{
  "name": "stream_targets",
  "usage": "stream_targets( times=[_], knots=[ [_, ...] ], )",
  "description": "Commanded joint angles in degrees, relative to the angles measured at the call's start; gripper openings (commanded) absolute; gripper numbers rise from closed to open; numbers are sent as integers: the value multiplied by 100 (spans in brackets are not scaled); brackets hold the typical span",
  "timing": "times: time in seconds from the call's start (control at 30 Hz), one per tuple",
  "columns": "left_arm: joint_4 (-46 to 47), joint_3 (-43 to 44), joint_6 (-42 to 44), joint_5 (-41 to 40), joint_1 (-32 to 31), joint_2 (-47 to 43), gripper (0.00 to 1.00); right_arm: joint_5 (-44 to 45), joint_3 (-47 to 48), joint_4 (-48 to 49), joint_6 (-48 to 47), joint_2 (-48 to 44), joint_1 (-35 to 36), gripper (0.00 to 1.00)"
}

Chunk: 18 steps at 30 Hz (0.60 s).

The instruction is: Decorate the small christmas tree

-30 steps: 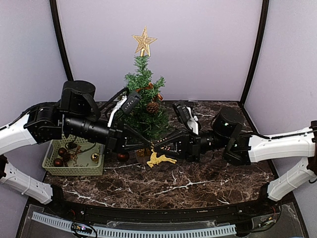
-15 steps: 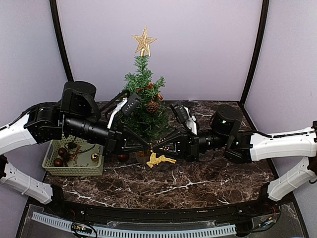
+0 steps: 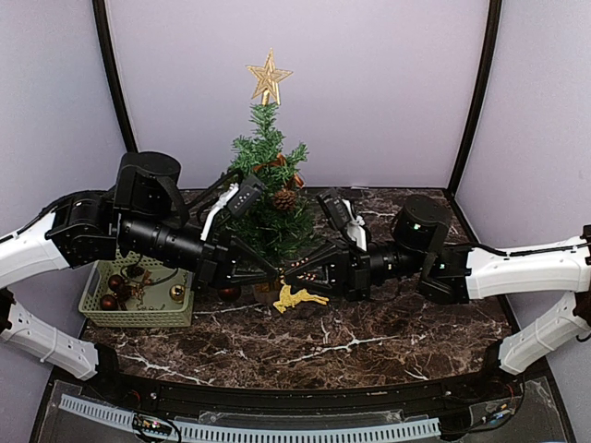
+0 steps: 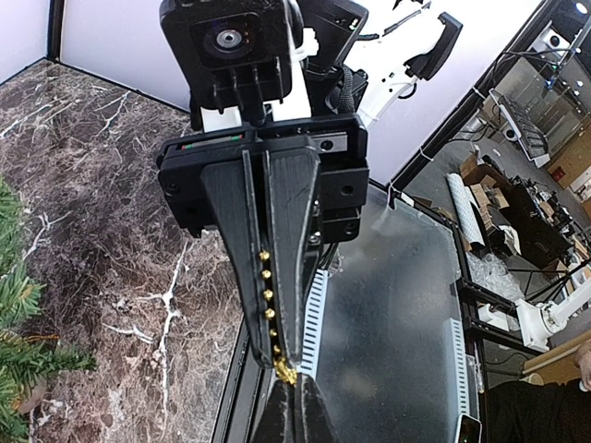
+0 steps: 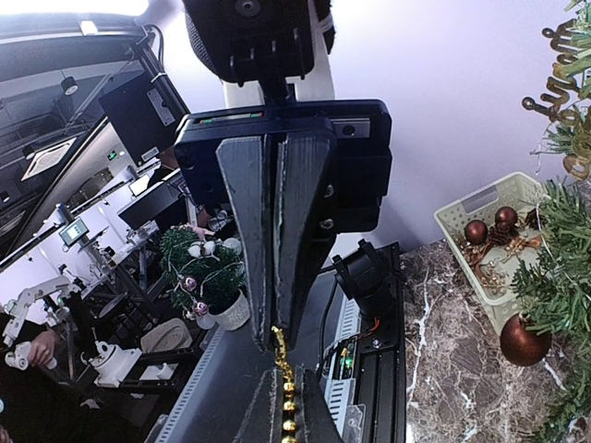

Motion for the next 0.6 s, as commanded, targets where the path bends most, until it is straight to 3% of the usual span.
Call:
stream_targets(
  times=[0.0,0.1,0.13,0.2,0.33,0.57],
  knots=[
    [-50,32,85,164,9,14,0,67,185,204,-27,-31,41,0],
    [-129,51,96,-68,9,-39,4,196,115,222,-24,-161,29,0],
    [-141,48,95,-204,9,-88,17,263,73,180,-46,-233,8,0],
    [-135,3,89,-559,28,-307,33,404,-49,-51,-96,-430,-97,0],
    [-227,-38,-43,-1009,147,-696,53,630,-354,-544,-192,-899,-427,0],
    [-804,49,-428,-1919,506,-780,58,967,-510,-837,-97,-1192,-864,0]
  ],
)
